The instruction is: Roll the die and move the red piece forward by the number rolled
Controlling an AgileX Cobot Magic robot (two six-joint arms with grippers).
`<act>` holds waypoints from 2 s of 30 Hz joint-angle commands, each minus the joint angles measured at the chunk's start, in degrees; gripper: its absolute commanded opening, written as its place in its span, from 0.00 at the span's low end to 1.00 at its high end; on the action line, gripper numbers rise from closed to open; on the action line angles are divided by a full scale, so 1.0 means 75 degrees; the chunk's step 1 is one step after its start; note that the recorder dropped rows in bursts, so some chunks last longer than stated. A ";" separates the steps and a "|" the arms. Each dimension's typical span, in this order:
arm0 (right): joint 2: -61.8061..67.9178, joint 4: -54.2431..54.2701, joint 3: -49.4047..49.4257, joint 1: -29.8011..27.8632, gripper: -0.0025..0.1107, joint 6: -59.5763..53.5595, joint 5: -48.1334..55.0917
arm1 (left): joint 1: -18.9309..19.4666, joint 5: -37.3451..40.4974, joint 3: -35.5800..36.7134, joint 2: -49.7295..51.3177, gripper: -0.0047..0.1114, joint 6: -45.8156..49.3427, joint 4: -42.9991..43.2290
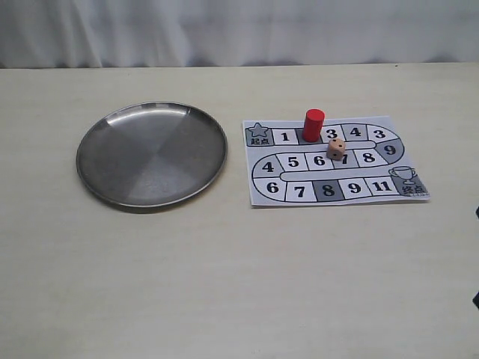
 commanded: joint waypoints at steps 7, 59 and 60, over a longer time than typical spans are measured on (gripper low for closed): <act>-0.0228 0.1100 0.0370 -0.0027 0.06 -0.0288 -0.0256 | -0.0004 -0.0070 0.0013 -0.0008 0.04 -0.0018 -0.0029; -0.1684 0.3317 0.0370 -0.1999 0.06 -0.2709 0.0867 | -0.0004 -0.0070 0.0013 -0.0008 0.04 -0.0018 -0.0029; -0.1684 0.3317 0.0370 -0.1999 0.06 -0.2709 0.0867 | -0.0004 -0.0070 0.0013 -0.0008 0.04 -0.0018 -0.0029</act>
